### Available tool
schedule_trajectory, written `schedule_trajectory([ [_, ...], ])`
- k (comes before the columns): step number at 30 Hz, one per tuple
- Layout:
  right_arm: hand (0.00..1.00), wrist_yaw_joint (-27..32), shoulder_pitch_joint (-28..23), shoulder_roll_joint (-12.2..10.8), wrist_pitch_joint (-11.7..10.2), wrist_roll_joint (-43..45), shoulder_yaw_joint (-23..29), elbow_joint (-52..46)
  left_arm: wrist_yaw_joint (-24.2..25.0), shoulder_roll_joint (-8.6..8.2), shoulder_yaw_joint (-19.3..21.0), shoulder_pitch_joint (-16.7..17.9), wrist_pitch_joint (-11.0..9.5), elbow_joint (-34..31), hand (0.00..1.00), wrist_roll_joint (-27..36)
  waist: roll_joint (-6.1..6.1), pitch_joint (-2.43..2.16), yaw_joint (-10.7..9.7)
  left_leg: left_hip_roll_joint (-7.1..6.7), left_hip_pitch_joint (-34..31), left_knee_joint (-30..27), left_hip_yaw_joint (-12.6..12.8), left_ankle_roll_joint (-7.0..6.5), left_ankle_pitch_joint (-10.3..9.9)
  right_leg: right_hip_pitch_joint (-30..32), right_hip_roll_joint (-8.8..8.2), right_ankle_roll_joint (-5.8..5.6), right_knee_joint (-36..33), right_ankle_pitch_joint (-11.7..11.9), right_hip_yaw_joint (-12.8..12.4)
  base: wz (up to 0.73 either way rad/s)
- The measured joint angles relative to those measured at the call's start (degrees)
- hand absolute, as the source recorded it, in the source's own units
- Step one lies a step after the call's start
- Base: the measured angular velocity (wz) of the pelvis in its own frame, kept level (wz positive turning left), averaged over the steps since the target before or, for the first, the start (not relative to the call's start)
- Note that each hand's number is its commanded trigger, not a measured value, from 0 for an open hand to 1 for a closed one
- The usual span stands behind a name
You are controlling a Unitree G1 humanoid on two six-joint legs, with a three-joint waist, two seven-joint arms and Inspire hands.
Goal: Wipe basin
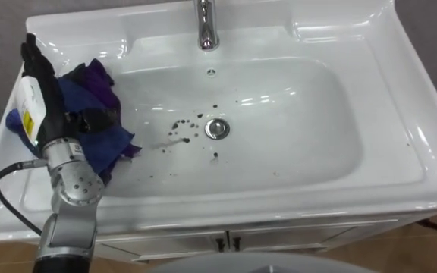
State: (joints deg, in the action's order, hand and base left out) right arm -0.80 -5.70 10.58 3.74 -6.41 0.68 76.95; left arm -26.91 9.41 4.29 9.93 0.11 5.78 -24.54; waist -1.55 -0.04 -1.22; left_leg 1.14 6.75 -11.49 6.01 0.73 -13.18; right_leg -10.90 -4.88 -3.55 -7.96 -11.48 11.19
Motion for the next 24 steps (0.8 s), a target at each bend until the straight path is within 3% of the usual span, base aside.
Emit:
schedule_trajectory([
  [6, 0.0, -0.2, 0.0, 0.1, 0.1, -2.1, -0.4, 0.4, -0.6, -1.05, 0.0, 0.0, 1.4, 1.0, 0.0, -1.0, 0.02, -0.03, 0.1, -0.02, 0.1, 0.1, 0.1, 0.0, 0.0, 0.0, 0.0, 0.0, 0.2, 0.0, -0.1, 0.0],
  [17, 0.0, -0.6, 0.1, 0.1, 1.2, -2.9, -0.7, 0.4, -1.1, -1.24, 0.0, 1.1, 3.6, 1.0, 0.0, -1.1, 0.31, -0.03, 0.1, -0.02, 0.6, 0.6, 0.3, 0.01, 0.0, -0.1, 0.01, 0.0, 0.2, 0.0, -0.2, 0.0],
  [24, 0.0, -0.6, 0.1, 0.1, 1.3, -3.4, -0.7, 0.4, -1.2, -1.53, 0.0, 1.2, 3.8, 1.1, 0.0, -1.1, 0.31, -0.03, 0.1, -0.02, 0.6, 0.6, 0.3, 0.01, 0.0, -0.1, 0.01, 0.0, 0.2, 0.0, -0.2, 0.0],
])
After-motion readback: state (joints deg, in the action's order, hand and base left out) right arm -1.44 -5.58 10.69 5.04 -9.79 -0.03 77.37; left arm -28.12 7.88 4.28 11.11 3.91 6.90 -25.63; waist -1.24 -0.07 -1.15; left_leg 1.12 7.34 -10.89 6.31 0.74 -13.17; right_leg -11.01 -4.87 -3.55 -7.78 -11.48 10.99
